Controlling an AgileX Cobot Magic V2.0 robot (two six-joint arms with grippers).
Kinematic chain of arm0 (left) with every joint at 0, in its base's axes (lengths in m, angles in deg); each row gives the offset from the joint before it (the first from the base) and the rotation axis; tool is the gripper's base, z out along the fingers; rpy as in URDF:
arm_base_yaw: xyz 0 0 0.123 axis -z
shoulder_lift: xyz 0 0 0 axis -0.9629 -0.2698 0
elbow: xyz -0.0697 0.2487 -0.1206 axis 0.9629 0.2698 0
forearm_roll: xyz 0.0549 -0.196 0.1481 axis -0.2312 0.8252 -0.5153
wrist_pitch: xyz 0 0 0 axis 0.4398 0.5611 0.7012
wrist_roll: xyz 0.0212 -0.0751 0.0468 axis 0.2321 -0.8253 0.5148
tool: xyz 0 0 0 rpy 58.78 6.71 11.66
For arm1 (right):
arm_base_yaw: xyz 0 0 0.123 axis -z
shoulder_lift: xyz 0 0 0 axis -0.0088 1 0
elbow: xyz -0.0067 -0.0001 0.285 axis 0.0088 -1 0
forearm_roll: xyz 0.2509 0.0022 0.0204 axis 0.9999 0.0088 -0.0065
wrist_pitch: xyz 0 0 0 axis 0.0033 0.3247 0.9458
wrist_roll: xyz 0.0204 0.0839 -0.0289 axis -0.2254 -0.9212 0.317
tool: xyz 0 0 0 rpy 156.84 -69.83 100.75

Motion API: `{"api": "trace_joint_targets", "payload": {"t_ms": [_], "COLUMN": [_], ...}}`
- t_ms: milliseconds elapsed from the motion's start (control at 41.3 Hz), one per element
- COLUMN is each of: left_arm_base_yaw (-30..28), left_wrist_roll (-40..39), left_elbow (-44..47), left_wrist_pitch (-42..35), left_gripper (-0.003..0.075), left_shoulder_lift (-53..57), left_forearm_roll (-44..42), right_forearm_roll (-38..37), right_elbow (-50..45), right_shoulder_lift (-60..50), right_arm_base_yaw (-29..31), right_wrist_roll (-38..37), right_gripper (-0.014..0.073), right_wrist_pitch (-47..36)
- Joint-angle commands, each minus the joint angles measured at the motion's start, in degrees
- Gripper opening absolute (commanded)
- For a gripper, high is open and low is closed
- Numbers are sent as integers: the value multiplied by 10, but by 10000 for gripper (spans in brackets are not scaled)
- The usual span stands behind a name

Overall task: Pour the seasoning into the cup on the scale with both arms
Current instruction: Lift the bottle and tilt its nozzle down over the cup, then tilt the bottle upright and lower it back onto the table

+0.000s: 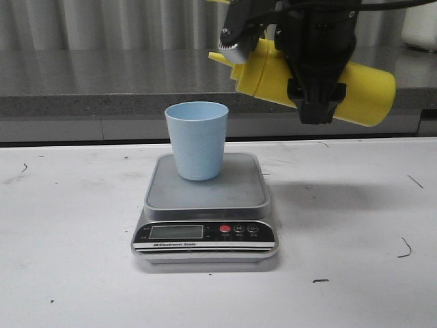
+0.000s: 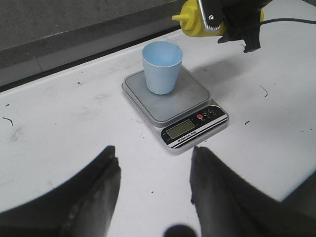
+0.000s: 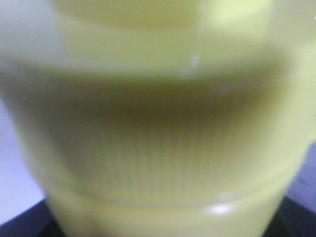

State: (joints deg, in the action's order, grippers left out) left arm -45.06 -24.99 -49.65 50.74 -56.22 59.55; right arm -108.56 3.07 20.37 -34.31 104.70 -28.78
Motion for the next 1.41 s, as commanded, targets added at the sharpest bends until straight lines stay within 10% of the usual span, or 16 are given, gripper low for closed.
{"api": "trace_joint_targets", "payload": {"t_ms": [0,266,799,1042,1381], "left_arm_base_yaw": [0,0,0,0,0], "left_wrist_roll": [-1,-1,-1,-1,-1], "left_elbow": [-13,-13,-13,-13,-13], "left_wrist_pitch": [-41,-41,-41,-41,-41], "left_gripper": [337,337,337,337,337], "left_shoulder_lift": [-3,-3,-3,-3,-3], "left_forearm_roll": [7,7,7,7,7], "right_forearm_roll": [-89,-196,-185,-93,220], "right_elbow": [25,25,25,24,-22], "right_shoulder_lift": [-27,-25,-25,-29,-116], "right_arm_base_yaw": [-7,-16,-15,15,130], "right_wrist_roll": [28,76,-5,-168,-172], "right_gripper": [344,344,344,344,344], "right_wrist_pitch": [-19,-20,-13,-11,-131]}}
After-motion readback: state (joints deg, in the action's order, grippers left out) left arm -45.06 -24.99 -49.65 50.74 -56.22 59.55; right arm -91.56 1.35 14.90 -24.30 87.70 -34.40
